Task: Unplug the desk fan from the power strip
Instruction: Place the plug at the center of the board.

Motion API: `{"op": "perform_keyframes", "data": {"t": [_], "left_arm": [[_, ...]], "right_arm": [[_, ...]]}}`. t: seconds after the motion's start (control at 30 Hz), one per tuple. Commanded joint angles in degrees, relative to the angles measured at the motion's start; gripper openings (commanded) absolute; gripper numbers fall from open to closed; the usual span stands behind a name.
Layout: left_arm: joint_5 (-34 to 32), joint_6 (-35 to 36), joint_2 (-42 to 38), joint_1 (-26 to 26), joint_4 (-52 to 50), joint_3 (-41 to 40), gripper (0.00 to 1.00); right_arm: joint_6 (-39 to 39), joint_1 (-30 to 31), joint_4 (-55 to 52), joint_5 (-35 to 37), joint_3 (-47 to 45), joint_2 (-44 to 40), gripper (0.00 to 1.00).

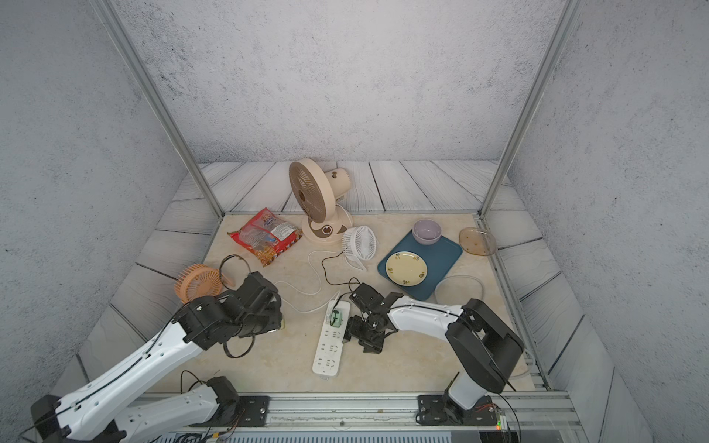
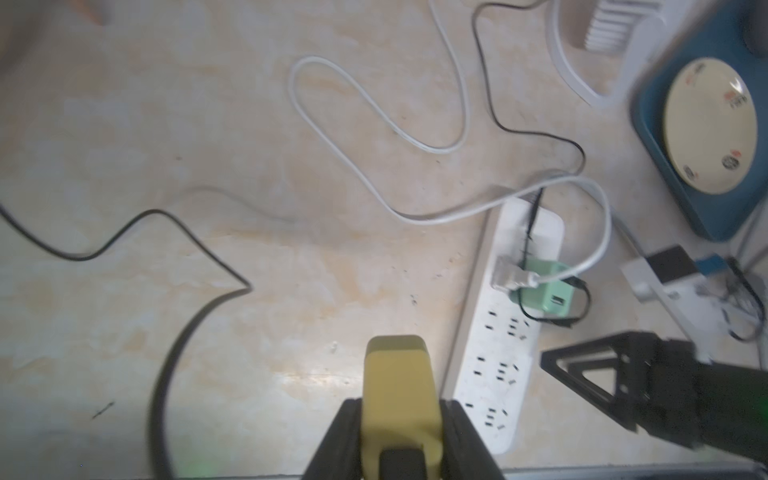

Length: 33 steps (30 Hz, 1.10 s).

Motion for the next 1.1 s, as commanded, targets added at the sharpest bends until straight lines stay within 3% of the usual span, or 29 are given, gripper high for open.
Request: {"op": "perform_keyframes", "data": {"t": [0.0, 0.2, 0.3, 0.63, 0.83, 0.93, 1.07], "left_arm": [[3.95, 4.67, -1.26, 8.05, -0.59, -3.27, 0.13], [14.16, 6.49, 0.61, 26.1, 7.21, -8.89, 0.14], [19.14, 5.58, 2.26, 32.41, 11.95, -11.19, 0.14], [27.14, 9.28, 9.01, 47.17, 19.52, -15.3, 0.17], [29.06, 11.29, 13.92, 50.98, 22.46, -17.32, 0.21], [28.99, 11.66, 15.74, 52.71, 23.53, -17.99, 0.35], [28.62, 12.65, 16.47, 54.68, 22.97, -17.59, 0.64]], "right_arm": [[-1.9, -0.53, -7.72, 4.69, 0.64, -3.89, 0.76], [-5.16, -3.11, -15.59, 7.76, 2.0, -9.73, 0.77], [-6.54, -4.81, -17.91, 8.37, 2.18, -12.17, 0.77], [-9.0, -7.07, -21.27, 8.71, 3.29, -15.58, 0.77], [-10.14, -7.82, -22.59, 9.17, 4.27, -15.76, 0.77], [-10.44, -7.97, -22.8, 9.1, 4.67, -15.67, 0.77], [-11.74, -8.38, -24.06, 9.1, 5.65, -15.28, 0.77]]}}
